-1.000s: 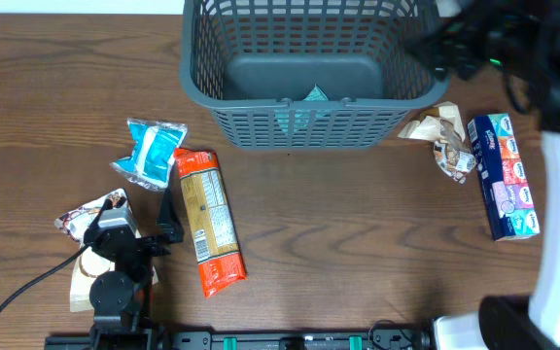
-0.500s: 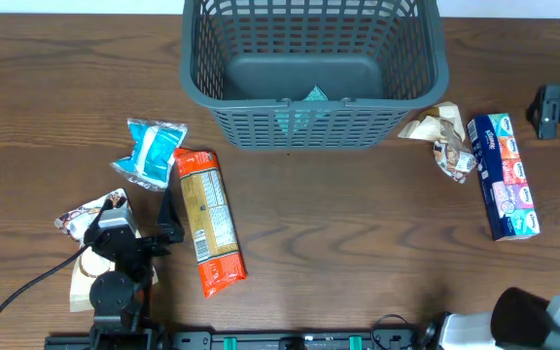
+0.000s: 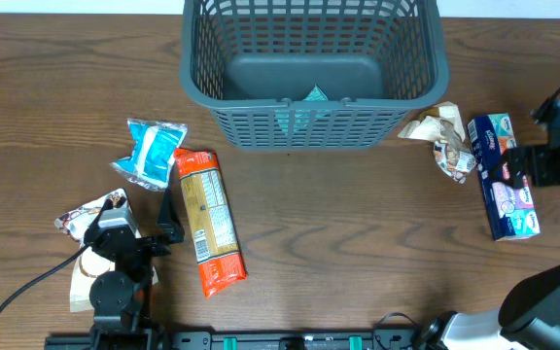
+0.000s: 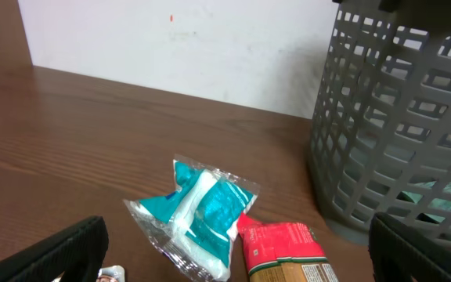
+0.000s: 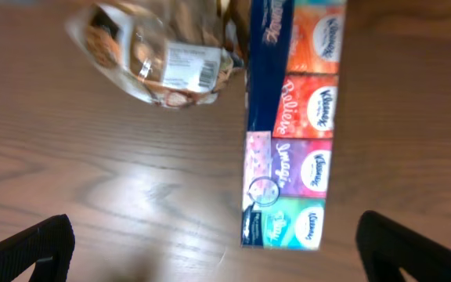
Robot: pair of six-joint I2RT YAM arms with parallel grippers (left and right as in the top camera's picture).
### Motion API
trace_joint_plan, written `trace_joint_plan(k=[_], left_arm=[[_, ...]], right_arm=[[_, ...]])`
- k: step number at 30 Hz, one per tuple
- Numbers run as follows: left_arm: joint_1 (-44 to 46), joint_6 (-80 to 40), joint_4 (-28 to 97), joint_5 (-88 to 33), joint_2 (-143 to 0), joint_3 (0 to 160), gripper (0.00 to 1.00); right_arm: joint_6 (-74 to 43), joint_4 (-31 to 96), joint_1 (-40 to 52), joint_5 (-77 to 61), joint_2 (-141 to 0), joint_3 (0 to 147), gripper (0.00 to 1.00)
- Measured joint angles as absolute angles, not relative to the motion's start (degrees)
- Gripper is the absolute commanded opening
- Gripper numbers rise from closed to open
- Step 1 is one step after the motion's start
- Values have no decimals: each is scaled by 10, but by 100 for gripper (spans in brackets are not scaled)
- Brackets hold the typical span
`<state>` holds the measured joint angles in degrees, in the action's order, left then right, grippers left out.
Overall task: Pack container
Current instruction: 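Withdraw the right gripper toward the blue Kleenex box, then grasp the blue Kleenex tissue box with the right gripper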
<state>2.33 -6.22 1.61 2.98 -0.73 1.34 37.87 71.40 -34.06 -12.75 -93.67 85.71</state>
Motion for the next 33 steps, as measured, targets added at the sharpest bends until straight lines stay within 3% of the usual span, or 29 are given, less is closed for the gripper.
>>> trace_joint_plan(k=[14, 33], left_arm=[[23, -62, 16, 30, -7, 14, 99], [23, -76, 16, 30, -7, 14, 99]], right_arm=[[454, 600, -357, -73, -945, 805, 99], [448, 506, -351, -54, -1081, 804, 99]])
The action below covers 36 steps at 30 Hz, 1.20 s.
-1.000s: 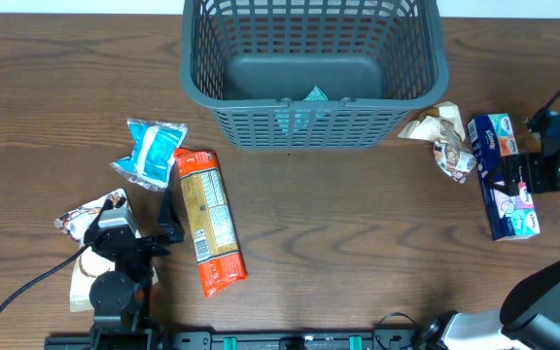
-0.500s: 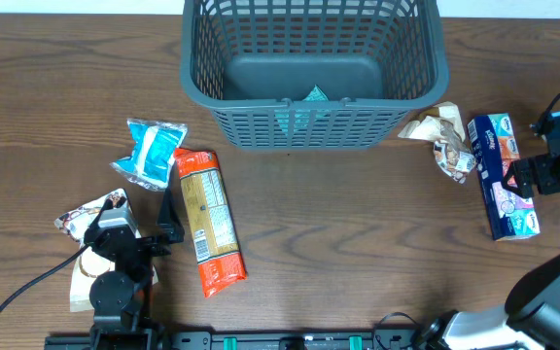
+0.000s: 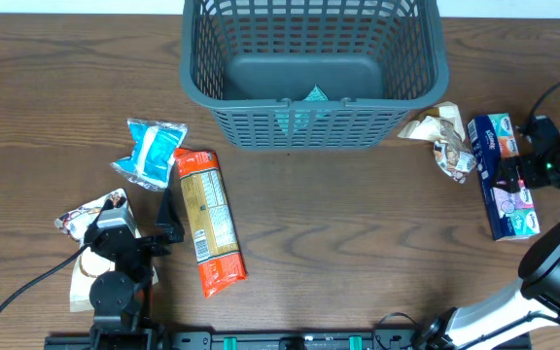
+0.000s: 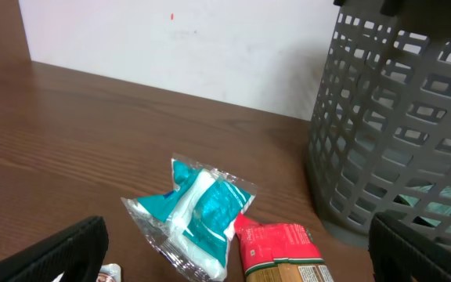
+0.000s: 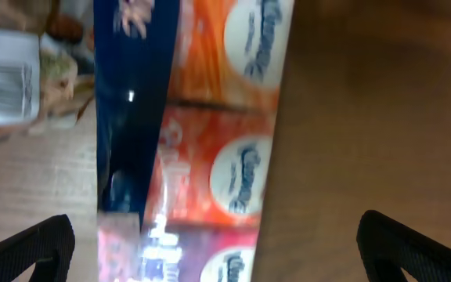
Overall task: Pack container
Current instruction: 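Grasp the blue Kleenex tissue box with the right gripper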
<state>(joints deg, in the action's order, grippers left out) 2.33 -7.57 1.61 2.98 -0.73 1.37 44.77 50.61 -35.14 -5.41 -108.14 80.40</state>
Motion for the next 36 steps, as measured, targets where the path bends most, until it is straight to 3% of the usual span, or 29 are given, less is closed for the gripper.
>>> trace_joint_plan(k=[17, 22, 27, 31, 36], left_arm=[[23, -77, 16, 30, -18, 14, 99], [23, -77, 16, 30, -18, 14, 99], [23, -77, 16, 30, -19, 14, 99], [23, -77, 16, 30, -19, 13, 99], [23, -77, 16, 30, -19, 14, 99]], right_arm=[[428, 457, -307, -72, -1159, 804, 94], [420, 450, -305, -81, -1159, 804, 75], [415, 450, -305, -84, -1159, 804, 68], [413, 450, -305, -85, -1159, 804, 44], [412, 449, -305, -86, -1159, 804, 37]])
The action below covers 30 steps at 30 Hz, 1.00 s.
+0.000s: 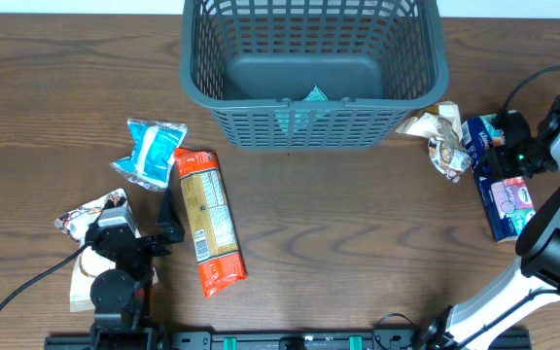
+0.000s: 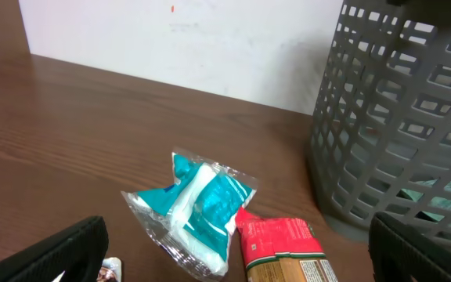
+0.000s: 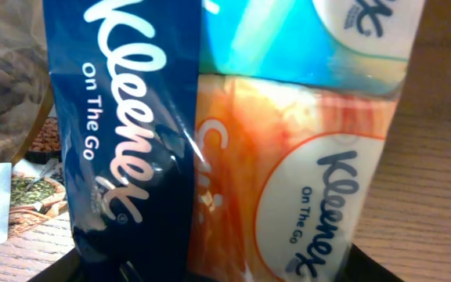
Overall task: Pack container
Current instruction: 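Grasp the blue Kleenex tissue box with the right gripper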
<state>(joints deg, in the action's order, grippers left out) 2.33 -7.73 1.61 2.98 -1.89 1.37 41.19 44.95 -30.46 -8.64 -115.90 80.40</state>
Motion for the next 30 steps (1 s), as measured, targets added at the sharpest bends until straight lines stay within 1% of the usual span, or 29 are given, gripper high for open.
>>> trace_joint_plan(k=[1, 2, 3, 5, 6, 7, 8, 22, 30], left_arm=[[23, -77, 16, 30, -19, 14, 99], [23, -77, 16, 30, -19, 14, 99], [23, -77, 16, 30, -19, 14, 99], [23, -77, 16, 30, -19, 14, 99], [23, -77, 16, 30, -19, 14, 99], [23, -77, 16, 30, -19, 14, 99], [23, -77, 16, 30, -19, 14, 99], [23, -80, 16, 30, -19, 14, 99], [23, -84, 16, 30, -19, 14, 99]], right_arm=[[412, 450, -305, -87, -1159, 804, 35], [412, 450, -305, -87, -1159, 804, 30], [412, 450, -305, -87, -1159, 804, 21], [412, 450, -305, -87, -1159, 804, 8], [412, 450, -305, -88, -1159, 804, 4], [412, 449, -305, -88, -1159, 804, 2], [412, 449, -305, -88, -1159, 804, 1], [368, 434, -305, -108, -1159, 811, 1], [311, 435, -305, -117, -1134, 910, 1]])
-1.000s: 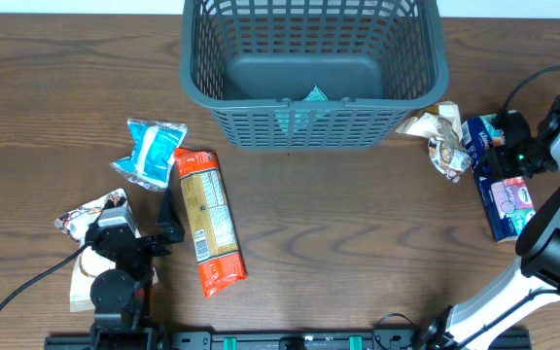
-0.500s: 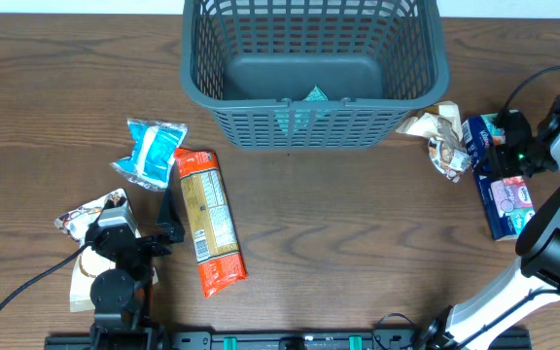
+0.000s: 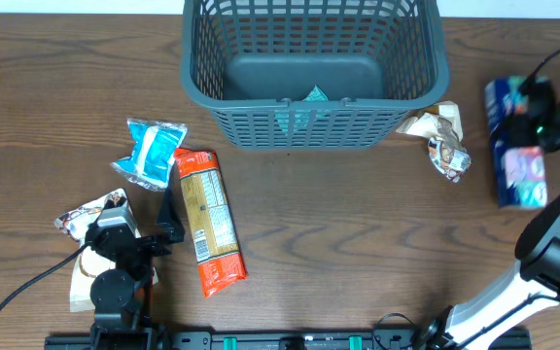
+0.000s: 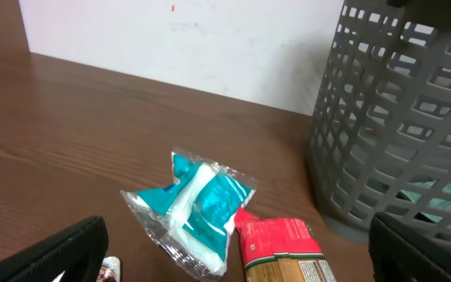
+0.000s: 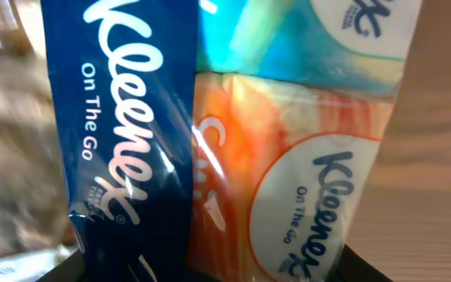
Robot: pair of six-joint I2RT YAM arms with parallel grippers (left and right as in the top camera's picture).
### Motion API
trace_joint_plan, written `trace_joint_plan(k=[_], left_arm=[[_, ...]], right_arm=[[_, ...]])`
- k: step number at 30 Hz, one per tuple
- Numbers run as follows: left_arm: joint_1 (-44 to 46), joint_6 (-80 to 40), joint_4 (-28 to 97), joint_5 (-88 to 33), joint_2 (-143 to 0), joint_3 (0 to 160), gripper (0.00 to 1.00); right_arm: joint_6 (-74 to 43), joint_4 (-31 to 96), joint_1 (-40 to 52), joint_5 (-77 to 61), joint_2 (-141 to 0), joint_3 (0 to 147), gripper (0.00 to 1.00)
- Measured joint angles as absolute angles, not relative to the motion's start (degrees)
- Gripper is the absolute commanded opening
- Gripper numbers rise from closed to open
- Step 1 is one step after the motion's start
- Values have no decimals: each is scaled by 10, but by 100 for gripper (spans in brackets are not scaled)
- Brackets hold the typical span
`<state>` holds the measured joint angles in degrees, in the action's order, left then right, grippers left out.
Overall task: Pack container
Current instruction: 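Grasp the blue Kleenex tissue box with the right gripper, then lift and carry the Kleenex box over the basket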
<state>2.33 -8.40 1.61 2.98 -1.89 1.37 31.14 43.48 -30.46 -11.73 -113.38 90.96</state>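
Observation:
The grey slotted basket point(image 3: 194, 78) stands at the back middle with one teal packet point(image 3: 314, 94) inside. My right gripper point(image 3: 538, 109) is shut on the far end of the Kleenex tissue pack point(image 3: 516, 146), which hangs off the table to the right of the basket. That pack point(image 5: 233, 133) fills the right wrist view. My left gripper point(image 3: 168, 226) rests open at the front left, beside an orange-red food package point(image 3: 209, 219). In the left wrist view a teal packet point(image 4: 198, 207) and the red package end point(image 4: 284, 251) lie ahead, with the basket point(image 4: 398, 133) to the right.
A blue-teal packet point(image 3: 154, 151) lies left of the basket. A printed snack bag point(image 3: 90, 209) lies under the left arm. A crumpled clear bag of nuts point(image 3: 445, 141) sits by the basket's right front corner. Cables run along both sides.
The tissue pack lay on the table next to the crumpled bag with my right gripper shut on it. Now it is lifted and farther right and back. The left arm has not moved.
My right gripper was open high above the tissue pack and the crumpled bag. Then it was much closer over the pack. Then it was shut on the pack's far end on the table, and now it holds the pack up. The left side stayed unchanged.

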Motion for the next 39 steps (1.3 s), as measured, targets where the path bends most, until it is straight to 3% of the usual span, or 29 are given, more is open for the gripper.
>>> trace_joint_plan(k=[8, 15, 29, 39], left_arm=[[23, -88, 16, 30, -19, 14, 99], [23, -88, 16, 30, -19, 14, 99], [23, -88, 16, 28, -19, 14, 99], [23, -88, 17, 12, -19, 14, 99]], right_arm=[[264, 423, -295, -127, -1040, 1023, 1], [259, 366, -227, -155, -976, 1090, 1], [422, 338, 68, -173, -952, 1174, 1], [498, 462, 191, -149, -992, 1178, 1]])
